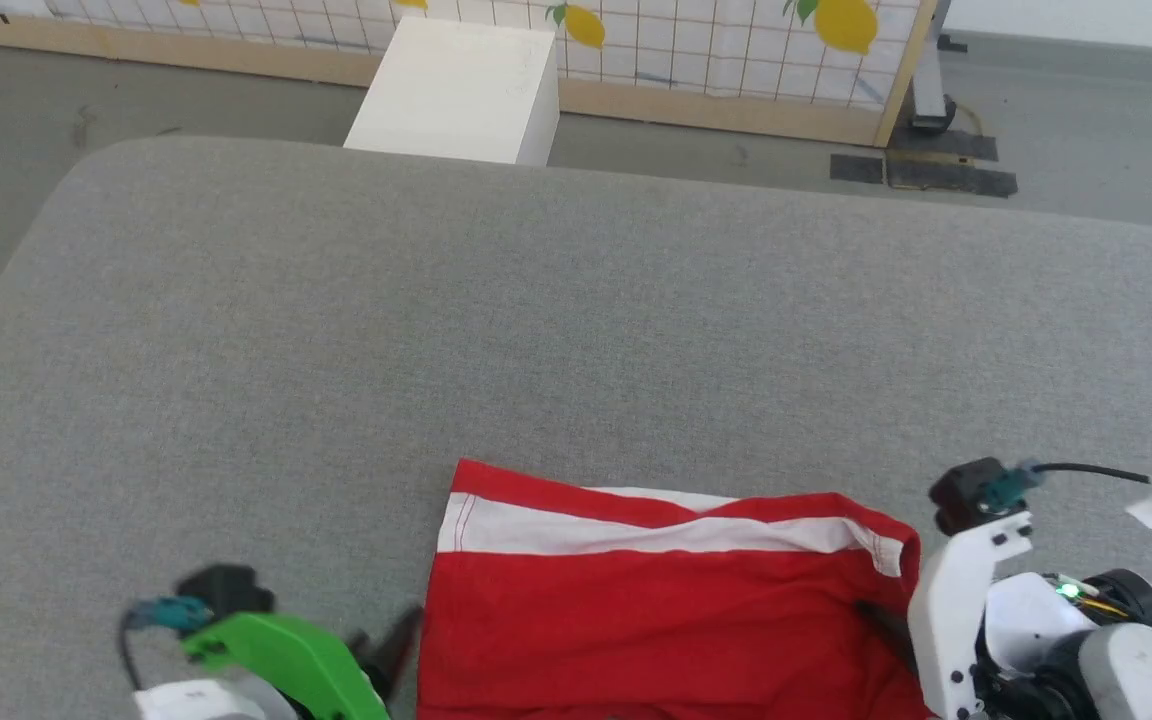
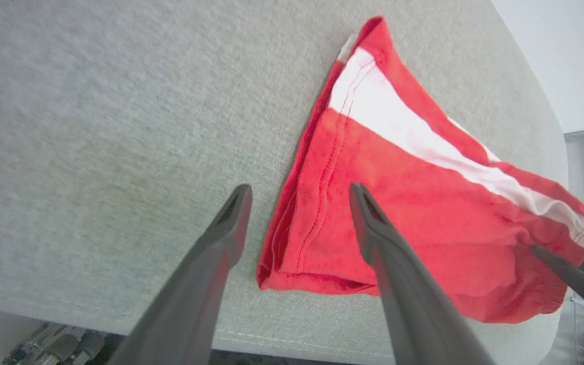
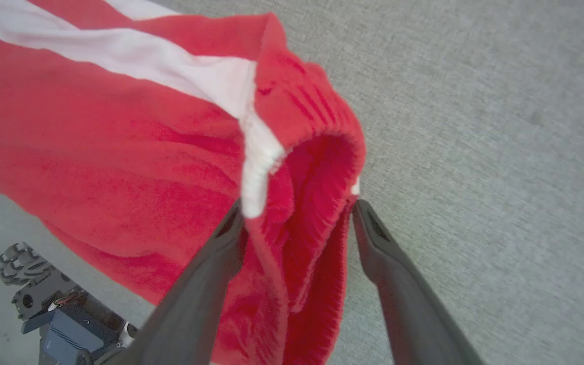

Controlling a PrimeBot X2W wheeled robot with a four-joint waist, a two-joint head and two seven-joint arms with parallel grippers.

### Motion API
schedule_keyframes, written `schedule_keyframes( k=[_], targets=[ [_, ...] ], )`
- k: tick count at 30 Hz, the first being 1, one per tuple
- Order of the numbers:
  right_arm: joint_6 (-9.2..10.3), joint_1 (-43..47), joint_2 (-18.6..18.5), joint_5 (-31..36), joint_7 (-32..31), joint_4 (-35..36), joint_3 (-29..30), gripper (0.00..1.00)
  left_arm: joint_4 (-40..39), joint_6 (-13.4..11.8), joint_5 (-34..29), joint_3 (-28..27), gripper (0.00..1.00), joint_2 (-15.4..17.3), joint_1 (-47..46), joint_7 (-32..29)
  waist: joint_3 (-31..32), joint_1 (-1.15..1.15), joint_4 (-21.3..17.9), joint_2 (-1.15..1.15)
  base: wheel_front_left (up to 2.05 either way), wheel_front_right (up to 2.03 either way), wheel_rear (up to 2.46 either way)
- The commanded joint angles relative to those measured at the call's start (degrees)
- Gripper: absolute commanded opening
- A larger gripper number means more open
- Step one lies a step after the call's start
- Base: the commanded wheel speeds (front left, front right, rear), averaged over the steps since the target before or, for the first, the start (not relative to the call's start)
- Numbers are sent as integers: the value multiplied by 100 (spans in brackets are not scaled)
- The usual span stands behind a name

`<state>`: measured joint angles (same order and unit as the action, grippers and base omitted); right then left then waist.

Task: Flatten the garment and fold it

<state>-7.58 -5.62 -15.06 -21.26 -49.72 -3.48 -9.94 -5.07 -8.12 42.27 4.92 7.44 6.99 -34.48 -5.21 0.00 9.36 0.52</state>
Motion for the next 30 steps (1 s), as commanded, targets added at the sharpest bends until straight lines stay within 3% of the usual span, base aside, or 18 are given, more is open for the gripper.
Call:
schedule_keyframes(
  k=[1, 5, 10, 14, 26, 27, 28, 29, 30],
  targets=[
    [9, 137, 90, -24, 129, 123, 161, 100, -127, 32, -108, -131, 100, 111, -178, 260, 75, 0, -63, -52, 0, 0, 0],
    [9, 459, 547, 163, 367, 451, 814, 100, -246, 334, -636, -419, 100, 365, -523, 1432, 105, 0, -145, -52, 0, 0, 0],
    [9, 769, 1015, 499, 400, 710, 1233, 100, 146, 892, -1433, -588, 100, 660, -817, 3464, 59, 0, -247, -52, 0, 0, 0],
    [9, 801, 1180, 621, 533, 707, 1346, 100, 586, 1029, -1790, -629, 100, 621, -893, 4648, -27, 0, -288, -52, 0, 0, 0],
    [9, 153, 1217, 737, 815, -432, 1053, 100, 910, 1269, -2050, -903, 100, 244, -1076, 4945, -359, 0, -194, -52, 0, 0, 0],
    [9, 126, 1217, 746, 762, -530, 1016, 96, 905, 1291, -2073, -929, 100, 224, -1081, 4946, -368, 0, -188, -52, 0, 0, 0],
    [9, 93, 1217, 723, 721, -622, 990, 38, 908, 1312, -2095, -962, 100, 195, -1078, 4946, -377, 0, -181, -52, 0, 0, 0],
    [9, 64, 1217, 713, 702, -688, 984, 0, 911, 1332, -2117, -987, 100, 169, -1075, 4946, -380, 0, -175, -52, 0, 0, 0],
    [9, 52, 1217, 712, 668, -734, 973, 0, 911, 1348, -2140, -1005, 100, 151, -1072, 4946, -380, 0, -174, -52, 0, 0, 0]
  ],
)
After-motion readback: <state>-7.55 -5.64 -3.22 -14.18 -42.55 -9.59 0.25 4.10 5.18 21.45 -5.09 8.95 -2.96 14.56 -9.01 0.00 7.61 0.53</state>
